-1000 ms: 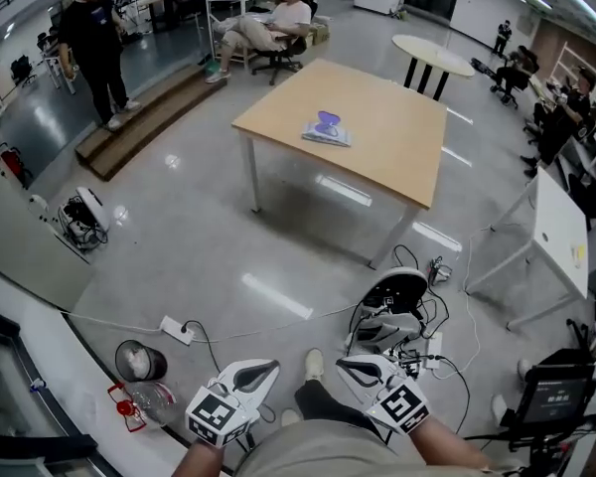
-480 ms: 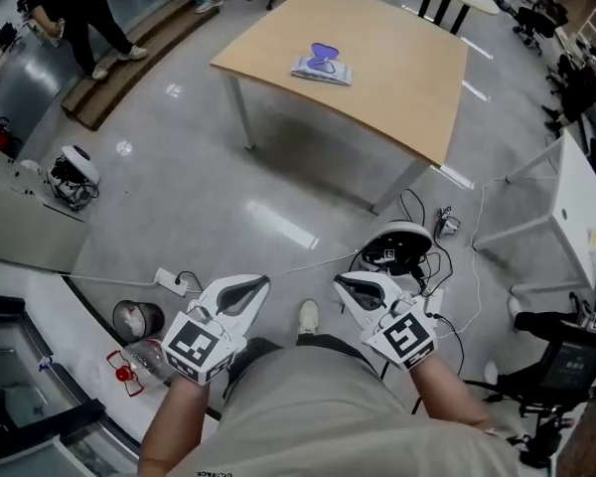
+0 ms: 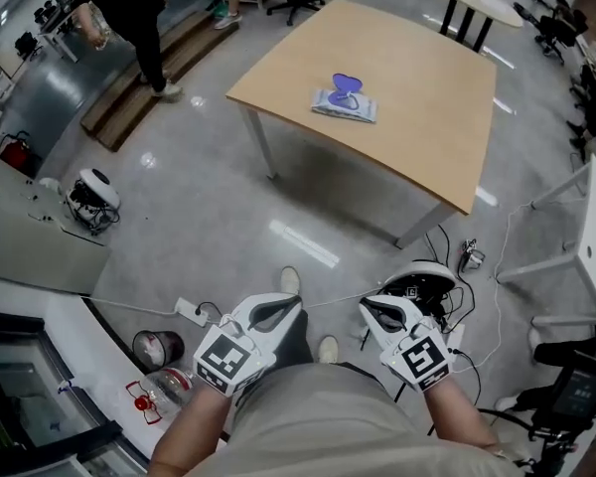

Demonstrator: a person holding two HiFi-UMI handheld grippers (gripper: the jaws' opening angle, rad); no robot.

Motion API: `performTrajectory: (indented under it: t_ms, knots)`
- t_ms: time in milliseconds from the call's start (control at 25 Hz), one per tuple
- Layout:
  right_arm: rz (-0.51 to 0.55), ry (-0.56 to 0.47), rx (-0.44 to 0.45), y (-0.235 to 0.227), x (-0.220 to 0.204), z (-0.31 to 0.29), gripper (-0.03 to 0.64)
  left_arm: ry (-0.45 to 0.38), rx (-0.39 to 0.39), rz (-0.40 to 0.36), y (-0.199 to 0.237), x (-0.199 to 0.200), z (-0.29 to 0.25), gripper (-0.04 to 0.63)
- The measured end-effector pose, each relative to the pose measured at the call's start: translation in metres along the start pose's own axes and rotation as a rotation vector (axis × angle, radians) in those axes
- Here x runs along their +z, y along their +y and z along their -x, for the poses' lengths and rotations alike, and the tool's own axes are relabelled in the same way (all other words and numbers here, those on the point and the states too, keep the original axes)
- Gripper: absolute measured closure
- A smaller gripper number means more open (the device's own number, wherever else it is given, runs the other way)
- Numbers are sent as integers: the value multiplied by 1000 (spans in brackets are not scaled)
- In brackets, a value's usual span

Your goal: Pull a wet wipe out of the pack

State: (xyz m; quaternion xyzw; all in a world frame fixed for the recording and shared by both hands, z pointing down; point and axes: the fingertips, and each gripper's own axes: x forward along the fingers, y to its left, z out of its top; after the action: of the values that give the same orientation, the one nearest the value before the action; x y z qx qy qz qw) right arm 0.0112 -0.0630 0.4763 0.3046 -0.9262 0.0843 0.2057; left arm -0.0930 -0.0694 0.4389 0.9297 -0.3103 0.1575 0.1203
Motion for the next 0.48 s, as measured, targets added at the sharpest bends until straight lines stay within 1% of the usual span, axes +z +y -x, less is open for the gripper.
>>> performTrajectory:
  t_ms: [200,320,480]
  knots:
    - [-14,42,-57,-57,15,-46,614,-7,-61,-1,70,15,-45,589]
    - [-10,42,-101,-96,43,-81,614,-10,-93,-17,127,35,-72,589]
    - [-21,53,-166,-144,74,-120,614,-21,-158,-63,188,68,-100,589]
